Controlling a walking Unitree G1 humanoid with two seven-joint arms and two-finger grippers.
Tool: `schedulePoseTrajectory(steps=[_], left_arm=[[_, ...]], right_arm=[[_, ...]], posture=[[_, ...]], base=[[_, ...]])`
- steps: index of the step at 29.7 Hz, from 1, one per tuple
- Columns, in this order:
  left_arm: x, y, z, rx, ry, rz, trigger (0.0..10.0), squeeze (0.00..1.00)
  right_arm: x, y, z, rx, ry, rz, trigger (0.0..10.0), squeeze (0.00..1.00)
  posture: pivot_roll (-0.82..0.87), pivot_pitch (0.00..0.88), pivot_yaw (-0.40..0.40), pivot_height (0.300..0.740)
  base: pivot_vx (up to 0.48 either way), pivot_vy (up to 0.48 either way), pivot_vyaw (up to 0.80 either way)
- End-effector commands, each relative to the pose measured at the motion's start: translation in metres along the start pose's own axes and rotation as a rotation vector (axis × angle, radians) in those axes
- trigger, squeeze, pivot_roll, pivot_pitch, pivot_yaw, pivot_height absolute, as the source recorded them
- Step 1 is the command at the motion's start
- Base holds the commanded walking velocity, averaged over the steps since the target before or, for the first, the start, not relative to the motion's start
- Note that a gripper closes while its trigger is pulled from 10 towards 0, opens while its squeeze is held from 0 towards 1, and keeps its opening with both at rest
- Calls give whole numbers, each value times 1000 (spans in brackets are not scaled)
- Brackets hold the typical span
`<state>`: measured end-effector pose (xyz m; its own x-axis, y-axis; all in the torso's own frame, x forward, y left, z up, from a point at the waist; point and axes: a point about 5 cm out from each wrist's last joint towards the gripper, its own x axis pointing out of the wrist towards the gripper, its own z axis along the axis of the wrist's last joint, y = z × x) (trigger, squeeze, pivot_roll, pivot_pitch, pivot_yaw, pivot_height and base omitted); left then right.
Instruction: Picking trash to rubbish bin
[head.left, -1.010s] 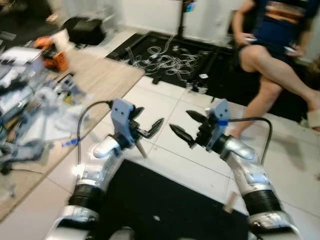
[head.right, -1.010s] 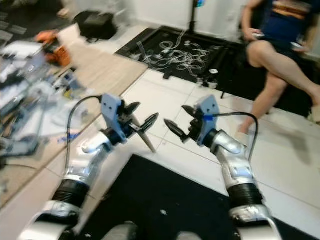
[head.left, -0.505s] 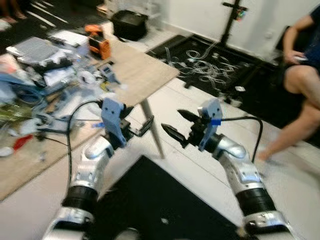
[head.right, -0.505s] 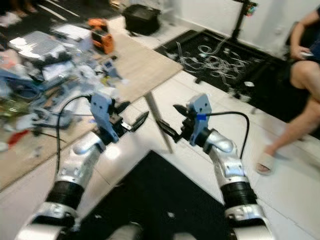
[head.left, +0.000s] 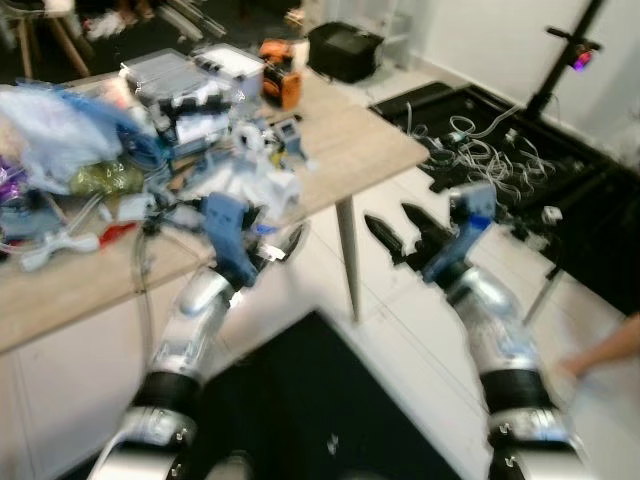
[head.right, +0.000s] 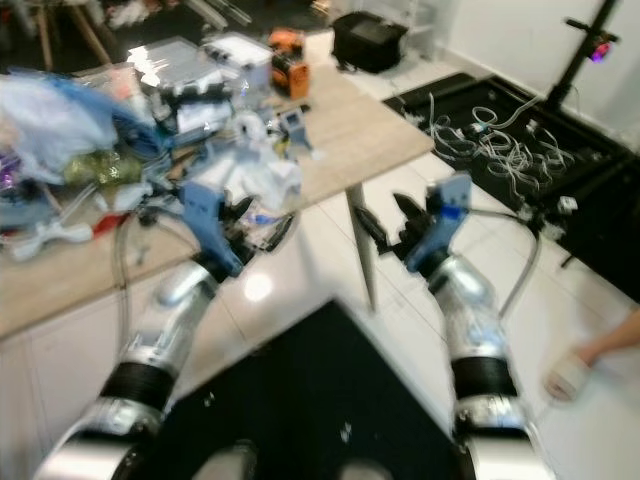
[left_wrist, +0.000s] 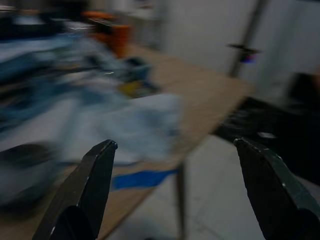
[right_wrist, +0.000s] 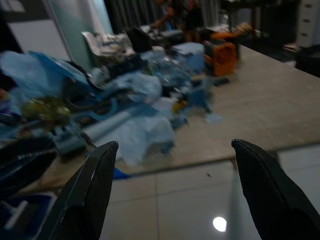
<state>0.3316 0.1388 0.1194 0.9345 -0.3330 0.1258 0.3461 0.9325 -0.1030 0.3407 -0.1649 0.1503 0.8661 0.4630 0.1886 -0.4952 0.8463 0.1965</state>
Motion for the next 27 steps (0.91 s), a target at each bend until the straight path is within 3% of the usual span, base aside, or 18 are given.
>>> schedulePoseTrajectory(steps=[1, 5, 27], left_arm=[[0, 0, -4, 10, 14, 33, 10000, 0], [-2, 8, -8, 0, 44, 118, 10000, 0], [3, 5, -10, 43, 63, 94, 10000, 0]], right_arm=[[-10, -13, -8, 30, 23, -79, 10000, 0], [-10, -24, -7, 32, 23, -179, 10000, 0], [-6, -18, -11, 5, 37, -148, 10000, 0]], posture=[[-65, 0, -66, 740], [-64, 0, -65, 740], [-64, 0, -66, 740]], base=[[0, 0, 700], [0, 0, 703], [0, 0, 689]])
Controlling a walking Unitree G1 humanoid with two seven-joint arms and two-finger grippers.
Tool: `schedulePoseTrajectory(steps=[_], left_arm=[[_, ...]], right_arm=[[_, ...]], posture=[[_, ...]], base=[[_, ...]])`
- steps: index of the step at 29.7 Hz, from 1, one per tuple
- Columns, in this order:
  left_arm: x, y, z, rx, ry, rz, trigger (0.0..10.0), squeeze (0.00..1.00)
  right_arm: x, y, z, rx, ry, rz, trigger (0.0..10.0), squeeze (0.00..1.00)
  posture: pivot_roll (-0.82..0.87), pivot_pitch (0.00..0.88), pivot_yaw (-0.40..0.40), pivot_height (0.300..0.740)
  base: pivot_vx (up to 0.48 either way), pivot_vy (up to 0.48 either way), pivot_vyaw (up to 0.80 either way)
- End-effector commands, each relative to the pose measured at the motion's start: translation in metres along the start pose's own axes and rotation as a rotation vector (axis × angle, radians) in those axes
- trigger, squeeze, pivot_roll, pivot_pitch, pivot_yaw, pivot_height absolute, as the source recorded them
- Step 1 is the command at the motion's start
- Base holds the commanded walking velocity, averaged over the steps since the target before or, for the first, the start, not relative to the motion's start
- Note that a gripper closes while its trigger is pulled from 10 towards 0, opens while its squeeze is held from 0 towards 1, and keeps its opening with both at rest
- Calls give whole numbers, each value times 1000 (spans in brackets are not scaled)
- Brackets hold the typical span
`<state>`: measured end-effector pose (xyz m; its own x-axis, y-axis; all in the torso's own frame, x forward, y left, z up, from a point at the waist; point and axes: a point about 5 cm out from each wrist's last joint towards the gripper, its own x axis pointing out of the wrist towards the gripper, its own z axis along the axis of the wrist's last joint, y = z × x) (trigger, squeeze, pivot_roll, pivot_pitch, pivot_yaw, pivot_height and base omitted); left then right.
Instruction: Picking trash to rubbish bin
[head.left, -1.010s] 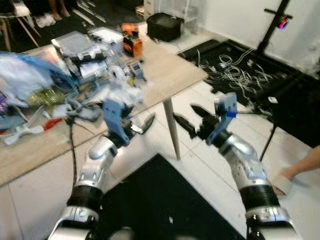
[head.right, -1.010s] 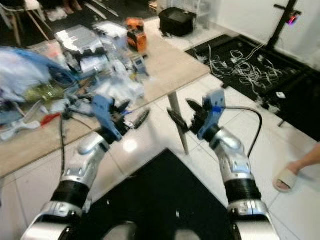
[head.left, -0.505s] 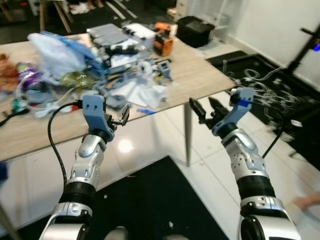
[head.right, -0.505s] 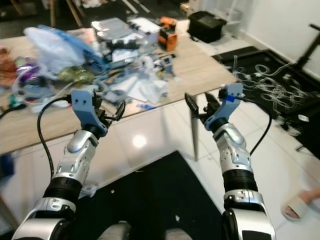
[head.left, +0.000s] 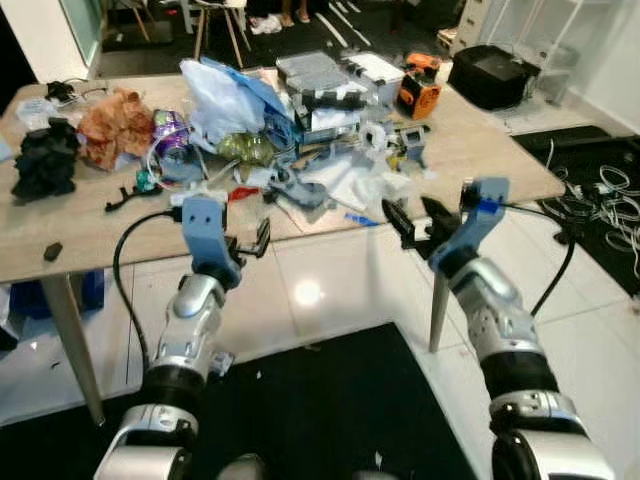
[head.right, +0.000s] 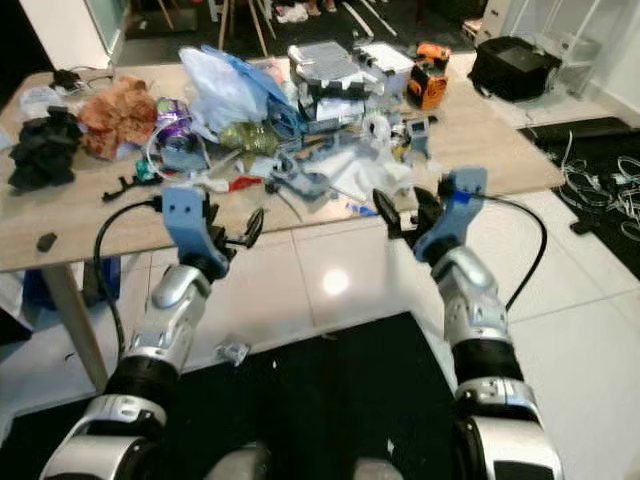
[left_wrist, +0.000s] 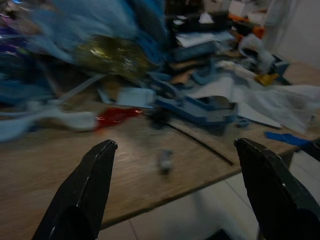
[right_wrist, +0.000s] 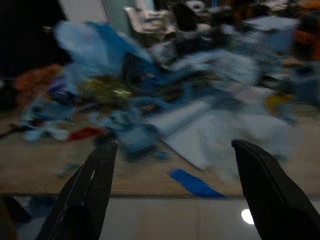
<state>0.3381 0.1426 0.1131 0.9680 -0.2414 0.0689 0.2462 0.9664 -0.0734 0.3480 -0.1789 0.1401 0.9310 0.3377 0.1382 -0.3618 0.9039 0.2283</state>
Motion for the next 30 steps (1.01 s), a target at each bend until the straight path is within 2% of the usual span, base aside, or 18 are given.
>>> schedulePoseTrajectory(steps=[1, 18, 26, 30], left_arm=[[0, -2, -4, 4, 14, -12, 10000, 0], [1, -6, -3, 12, 10, -65, 10000, 0], [1, -8, -2, 30, 8, -83, 10000, 0], [2, -8, -2, 31, 6, -87, 10000, 0]], right_arm=[[-3, -2, -5, -5, 18, 1, 10000, 0], [-2, -2, -6, -17, 28, -1, 10000, 0], [-1, -4, -9, -13, 64, -35, 10000, 0], [0, -4, -10, -17, 75, -42, 10000, 0]], posture=[[-64, 0, -66, 740], [-63, 0, -69, 740], [-64, 0, -69, 740], [-66, 0, -69, 740]], base=[[0, 0, 688], [0, 0, 668], [0, 0, 0], [283, 0, 0]])
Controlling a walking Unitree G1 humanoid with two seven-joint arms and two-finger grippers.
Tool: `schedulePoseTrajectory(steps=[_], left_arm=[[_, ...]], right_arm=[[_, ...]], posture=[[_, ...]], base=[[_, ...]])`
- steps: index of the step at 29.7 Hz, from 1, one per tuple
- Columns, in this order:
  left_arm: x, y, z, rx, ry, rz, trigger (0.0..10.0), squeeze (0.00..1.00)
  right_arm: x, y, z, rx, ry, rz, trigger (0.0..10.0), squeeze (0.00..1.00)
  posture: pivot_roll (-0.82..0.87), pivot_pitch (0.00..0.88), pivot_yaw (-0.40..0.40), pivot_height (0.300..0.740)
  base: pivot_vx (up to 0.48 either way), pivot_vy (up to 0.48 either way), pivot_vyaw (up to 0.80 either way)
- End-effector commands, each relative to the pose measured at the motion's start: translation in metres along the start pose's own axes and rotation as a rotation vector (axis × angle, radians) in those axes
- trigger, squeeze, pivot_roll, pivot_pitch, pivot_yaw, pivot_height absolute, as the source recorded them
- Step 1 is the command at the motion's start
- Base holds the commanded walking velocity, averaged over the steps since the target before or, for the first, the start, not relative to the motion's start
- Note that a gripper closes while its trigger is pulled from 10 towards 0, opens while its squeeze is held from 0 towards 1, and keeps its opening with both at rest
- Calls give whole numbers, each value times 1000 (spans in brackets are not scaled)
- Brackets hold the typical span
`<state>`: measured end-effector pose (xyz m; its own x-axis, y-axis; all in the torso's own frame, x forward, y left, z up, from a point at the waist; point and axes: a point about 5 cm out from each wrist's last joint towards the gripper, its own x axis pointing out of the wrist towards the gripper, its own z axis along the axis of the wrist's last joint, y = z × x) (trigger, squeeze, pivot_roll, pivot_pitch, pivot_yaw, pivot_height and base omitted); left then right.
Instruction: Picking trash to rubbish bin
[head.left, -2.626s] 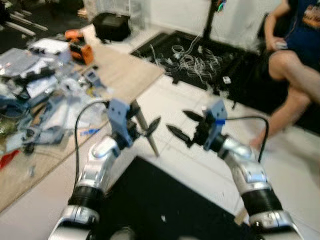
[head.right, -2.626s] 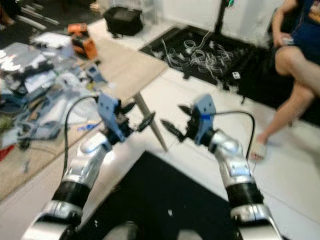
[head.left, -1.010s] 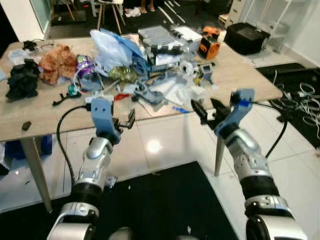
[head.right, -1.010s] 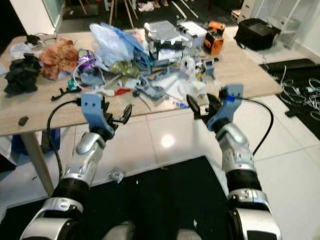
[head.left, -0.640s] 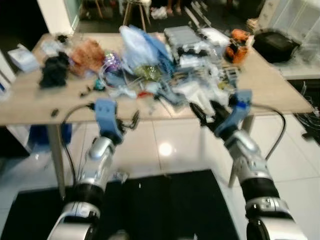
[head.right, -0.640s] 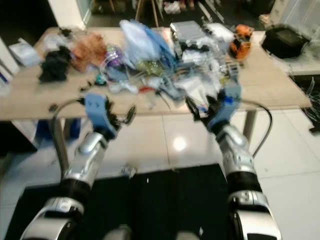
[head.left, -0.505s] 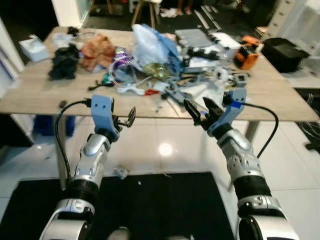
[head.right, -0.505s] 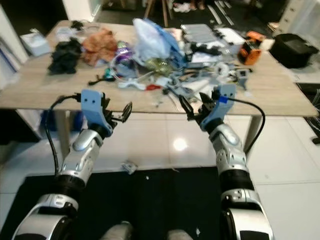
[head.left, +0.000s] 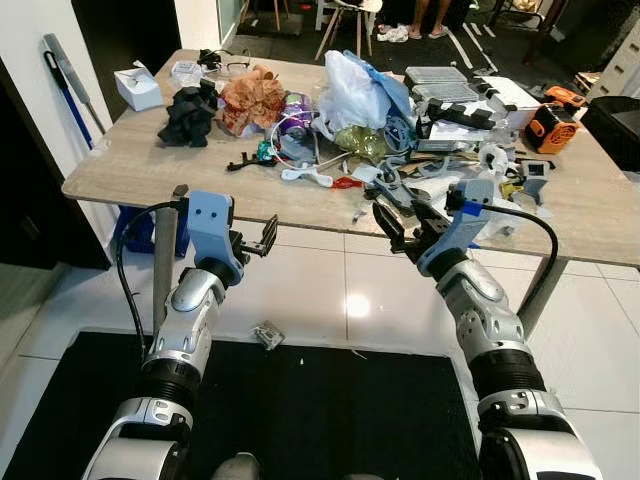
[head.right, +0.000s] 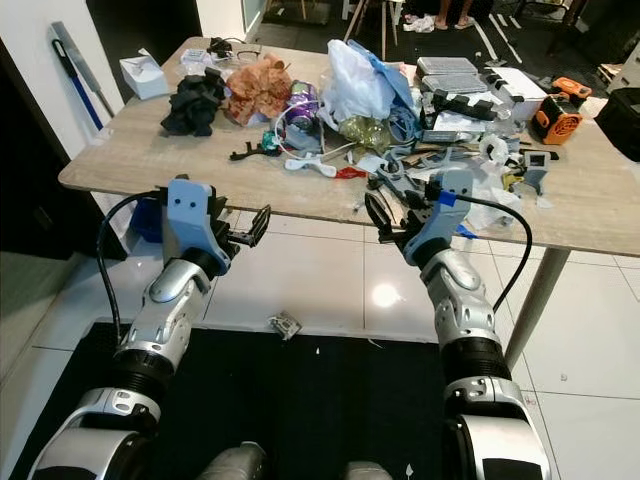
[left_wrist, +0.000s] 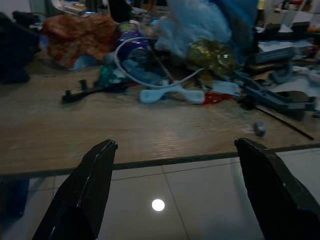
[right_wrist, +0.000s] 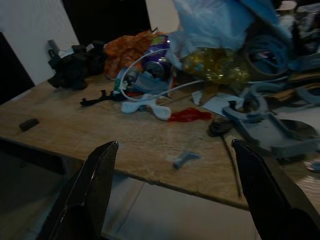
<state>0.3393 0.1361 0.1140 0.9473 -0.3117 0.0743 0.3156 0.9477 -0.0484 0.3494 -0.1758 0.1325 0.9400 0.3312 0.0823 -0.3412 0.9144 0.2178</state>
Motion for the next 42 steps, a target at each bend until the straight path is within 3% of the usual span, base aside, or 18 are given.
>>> schedulePoseTrajectory(steps=[1, 10, 19, 38, 42], left_arm=[[-1, -3, -2, 10, 7, -16, 10000, 0], [-1, -4, -2, 11, 4, -25, 10000, 0], [0, -4, -1, 14, 2, -30, 10000, 0], [0, -5, -1, 16, -2, -38, 10000, 0], [0, -5, -1, 15, -4, -39, 10000, 0]], right_arm=[[-1, -5, -2, -5, 25, -22, 10000, 0], [0, -6, -3, -4, 51, -29, 10000, 0], [1, -5, -3, 2, 53, -31, 10000, 0], [1, -6, -3, -14, 60, -39, 10000, 0], [1, -6, -3, -4, 66, -44, 10000, 0]], posture=[[-67, 0, -69, 740], [-66, 0, -68, 740], [-66, 0, -69, 740], [-67, 0, -68, 740], [-66, 0, -70, 740]], base=[[311, 0, 0], [322, 0, 0], [330, 0, -788], [340, 0, 0], [335, 0, -800]])
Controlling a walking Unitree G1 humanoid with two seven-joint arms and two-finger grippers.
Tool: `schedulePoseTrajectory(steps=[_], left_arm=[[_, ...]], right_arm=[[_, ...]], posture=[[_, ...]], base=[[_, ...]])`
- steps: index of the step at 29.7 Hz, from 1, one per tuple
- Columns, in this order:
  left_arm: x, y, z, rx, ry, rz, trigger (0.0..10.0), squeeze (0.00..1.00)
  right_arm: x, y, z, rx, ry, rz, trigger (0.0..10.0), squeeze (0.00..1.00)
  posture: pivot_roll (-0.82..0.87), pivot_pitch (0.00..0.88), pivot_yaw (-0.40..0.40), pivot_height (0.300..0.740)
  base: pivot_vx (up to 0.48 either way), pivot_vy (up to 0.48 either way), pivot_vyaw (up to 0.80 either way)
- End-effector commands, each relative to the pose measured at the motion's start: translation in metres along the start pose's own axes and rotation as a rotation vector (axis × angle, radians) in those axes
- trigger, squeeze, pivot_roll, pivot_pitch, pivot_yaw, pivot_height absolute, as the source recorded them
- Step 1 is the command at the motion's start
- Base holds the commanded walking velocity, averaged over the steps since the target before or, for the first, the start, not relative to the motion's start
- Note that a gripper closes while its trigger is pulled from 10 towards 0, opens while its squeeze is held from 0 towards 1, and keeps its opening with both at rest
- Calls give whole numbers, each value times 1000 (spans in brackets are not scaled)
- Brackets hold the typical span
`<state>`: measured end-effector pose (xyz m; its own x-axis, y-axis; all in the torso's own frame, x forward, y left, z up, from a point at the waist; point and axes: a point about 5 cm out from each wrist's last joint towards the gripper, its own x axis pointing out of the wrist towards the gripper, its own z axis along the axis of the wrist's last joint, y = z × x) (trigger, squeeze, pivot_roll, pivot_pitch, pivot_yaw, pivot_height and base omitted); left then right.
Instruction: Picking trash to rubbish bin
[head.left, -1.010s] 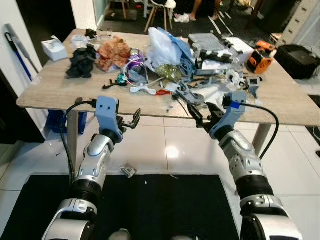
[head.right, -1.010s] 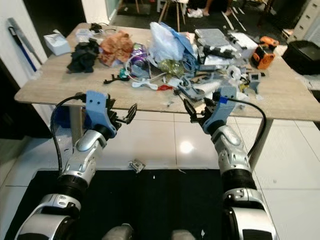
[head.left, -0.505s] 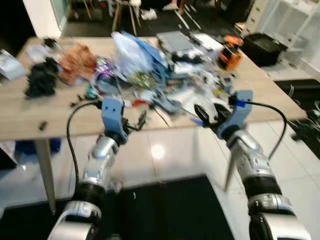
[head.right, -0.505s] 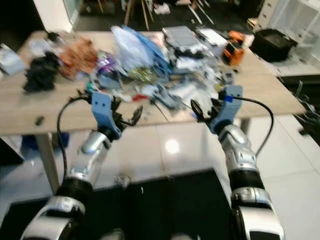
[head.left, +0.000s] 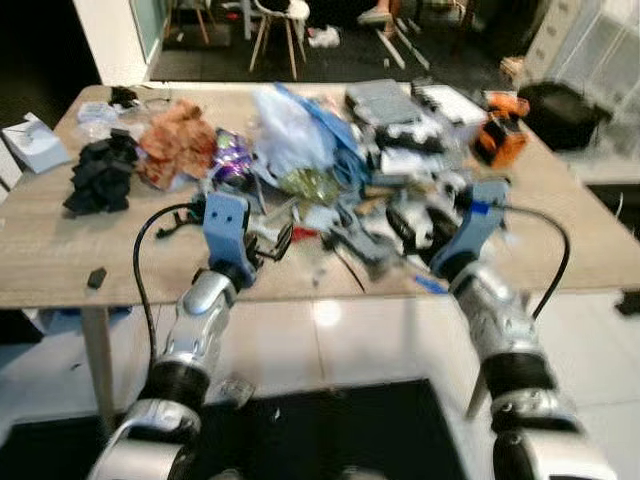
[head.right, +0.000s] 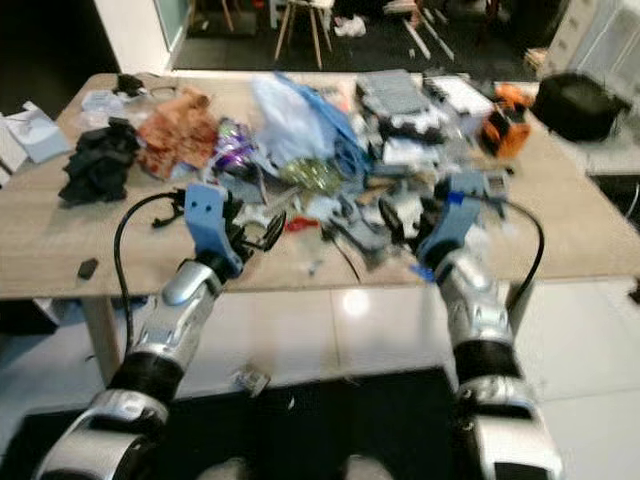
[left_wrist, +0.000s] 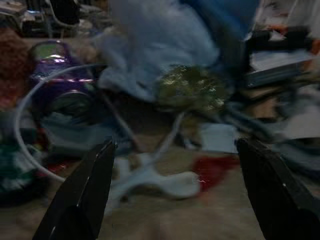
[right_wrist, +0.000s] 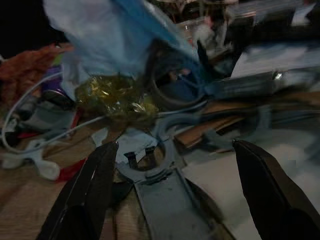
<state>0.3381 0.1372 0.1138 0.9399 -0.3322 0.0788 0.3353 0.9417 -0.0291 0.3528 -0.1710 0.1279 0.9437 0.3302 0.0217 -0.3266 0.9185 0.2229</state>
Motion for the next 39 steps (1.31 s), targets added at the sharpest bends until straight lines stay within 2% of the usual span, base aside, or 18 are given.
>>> schedulePoseTrajectory(steps=[1, 4, 8, 11, 15, 17, 20, 23, 25, 27, 34, 36, 37, 38, 39], left_arm=[[1, -5, -1, -3, 0, -17, 10000, 0], [1, -5, -1, -12, -2, -9, 10000, 0], [1, -5, -1, -7, -2, -10, 10000, 0], [1, -5, -1, -4, -4, -15, 10000, 0], [-1, -6, -1, 3, -14, -43, 10000, 0], [-2, -7, -1, 14, -20, -53, 10000, 0], [-5, -9, -1, 83, -18, -92, 10000, 0], [-7, -10, -2, 115, -12, -112, 10000, 0], [-8, -12, -4, 161, 0, -137, 10000, 0], [-8, -13, -4, 179, -1, -150, 10000, 0], [-8, -14, -2, 199, -7, -164, 10000, 0], [-9, -14, -1, 227, -9, -177, 10000, 0], [-9, -14, -1, 227, -9, -177, 10000, 0], [-10, -14, 0, 242, -9, -186, 10000, 0], [-10, -14, 0, 244, -9, -188, 10000, 0]], right_arm=[[-3, -9, 2, -7, 7, -29, 10000, 0], [-3, -10, 2, -3, 6, -37, 10000, 0], [-3, -12, 2, -89, 66, -26, 10000, 0], [-4, -21, 3, -128, 105, -58, 10000, 0], [-10, -40, 10, -132, 182, -92, 10000, 0], [-11, -43, 12, -129, 189, -92, 10000, 0], [-14, -44, 12, -76, 231, -32, 10000, 0], [-15, -41, 8, -39, 257, 1, 10000, 0], [-16, -37, 0, 7, 320, 34, 10000, 0], [-17, -36, -4, 37, 347, 41, 10000, 0], [-16, -36, -5, 81, 339, 40, 10000, 0], [-13, -35, -12, 197, 336, 43, 10000, 0], [-13, -35, -12, 197, 336, 43, 10000, 0], [-11, -32, -17, 249, 347, 61, 10000, 0], [-11, -31, -18, 255, 345, 67, 10000, 0]], posture=[[-66, 0, -70, 740], [-66, 0, -69, 740], [-66, 0, -69, 740], [-59, 0, -67, 740], [-64, 0, -63, 740], [-64, 0, -63, 740], [-64, 0, -59, 740], [-64, 0, -59, 740], [-60, 0, -59, 740], [-60, 0, -59, 740], [-60, 0, -55, 740], [-48, 0, -51, 740], [-48, 0, -51, 740], [-44, 0, -47, 740], [-43, 0, -44, 740]], base=[[315, 0, -800], [0, 0, -437], [0, 0, 0], [0, 0, 0], [0, 0, 0], [0, 0, 0], [0, 0, 0], [0, 0, 0], [0, 0, 0], [0, 0, 0], [0, 0, 0], [0, 0, 0], [0, 0, 0], [0, 0, 0], [0, 0, 0]])
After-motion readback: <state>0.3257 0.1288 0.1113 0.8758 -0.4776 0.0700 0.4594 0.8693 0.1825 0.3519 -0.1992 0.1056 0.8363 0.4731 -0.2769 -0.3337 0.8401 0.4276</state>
